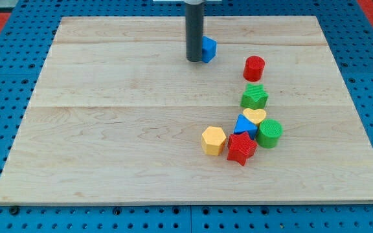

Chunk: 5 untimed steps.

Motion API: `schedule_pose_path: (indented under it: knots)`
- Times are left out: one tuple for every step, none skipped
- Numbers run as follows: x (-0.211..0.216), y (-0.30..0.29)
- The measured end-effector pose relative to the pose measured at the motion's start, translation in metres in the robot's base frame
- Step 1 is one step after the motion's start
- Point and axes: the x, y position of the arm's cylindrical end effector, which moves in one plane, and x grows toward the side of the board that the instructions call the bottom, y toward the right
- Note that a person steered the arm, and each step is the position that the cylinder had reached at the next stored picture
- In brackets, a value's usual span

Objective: Push the blue cube to the top of the red circle

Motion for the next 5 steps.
schedule_pose_path:
  knots:
    - [-0.019,-0.034]
    - [-0.036,-0.015]
    - [-0.036,0.049]
    - [-0.036,0.077]
    - [-0.046,0.011]
